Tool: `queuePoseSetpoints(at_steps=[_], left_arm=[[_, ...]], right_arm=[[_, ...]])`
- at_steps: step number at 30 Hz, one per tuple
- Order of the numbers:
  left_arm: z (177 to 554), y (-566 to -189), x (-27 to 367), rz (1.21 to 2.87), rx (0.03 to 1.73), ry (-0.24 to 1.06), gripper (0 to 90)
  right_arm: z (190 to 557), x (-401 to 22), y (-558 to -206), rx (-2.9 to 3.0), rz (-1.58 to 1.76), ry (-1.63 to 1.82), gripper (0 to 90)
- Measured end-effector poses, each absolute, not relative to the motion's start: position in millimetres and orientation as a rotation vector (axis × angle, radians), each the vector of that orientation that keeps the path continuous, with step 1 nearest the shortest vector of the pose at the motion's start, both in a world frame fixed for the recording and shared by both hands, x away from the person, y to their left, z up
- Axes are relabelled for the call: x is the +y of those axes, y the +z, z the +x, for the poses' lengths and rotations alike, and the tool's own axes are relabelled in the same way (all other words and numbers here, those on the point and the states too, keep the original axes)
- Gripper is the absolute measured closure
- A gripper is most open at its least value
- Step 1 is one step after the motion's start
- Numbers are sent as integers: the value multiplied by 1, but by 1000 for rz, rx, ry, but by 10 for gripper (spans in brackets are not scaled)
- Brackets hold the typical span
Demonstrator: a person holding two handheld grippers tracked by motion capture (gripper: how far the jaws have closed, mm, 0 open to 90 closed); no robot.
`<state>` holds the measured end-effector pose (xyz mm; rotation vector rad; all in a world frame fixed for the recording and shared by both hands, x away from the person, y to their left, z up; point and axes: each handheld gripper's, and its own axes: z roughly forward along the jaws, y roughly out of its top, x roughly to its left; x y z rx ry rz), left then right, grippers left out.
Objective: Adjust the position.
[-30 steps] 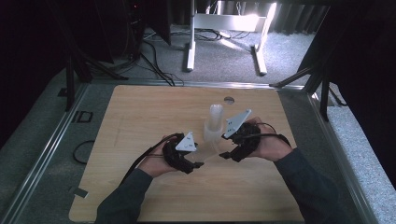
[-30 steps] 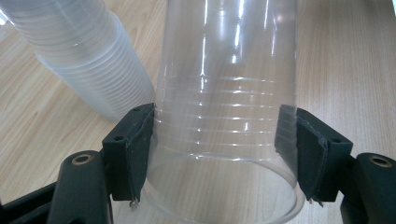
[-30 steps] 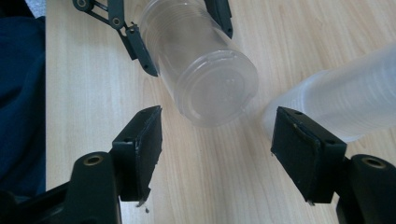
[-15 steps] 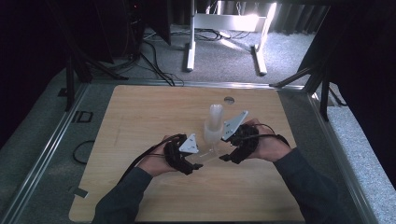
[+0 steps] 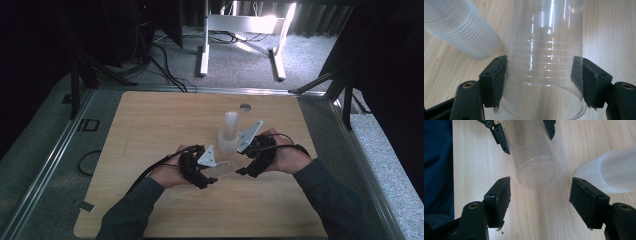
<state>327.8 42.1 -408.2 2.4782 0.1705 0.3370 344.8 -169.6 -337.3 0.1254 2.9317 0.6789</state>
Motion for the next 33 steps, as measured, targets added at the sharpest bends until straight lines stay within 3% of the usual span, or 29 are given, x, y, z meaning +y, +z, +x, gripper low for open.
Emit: queuePoseSetpoints(at_steps=[33], left_arm=[[324, -407, 30, 2565, 100, 385, 305]], right_arm=[[348, -155, -349, 3021, 103, 526, 299]])
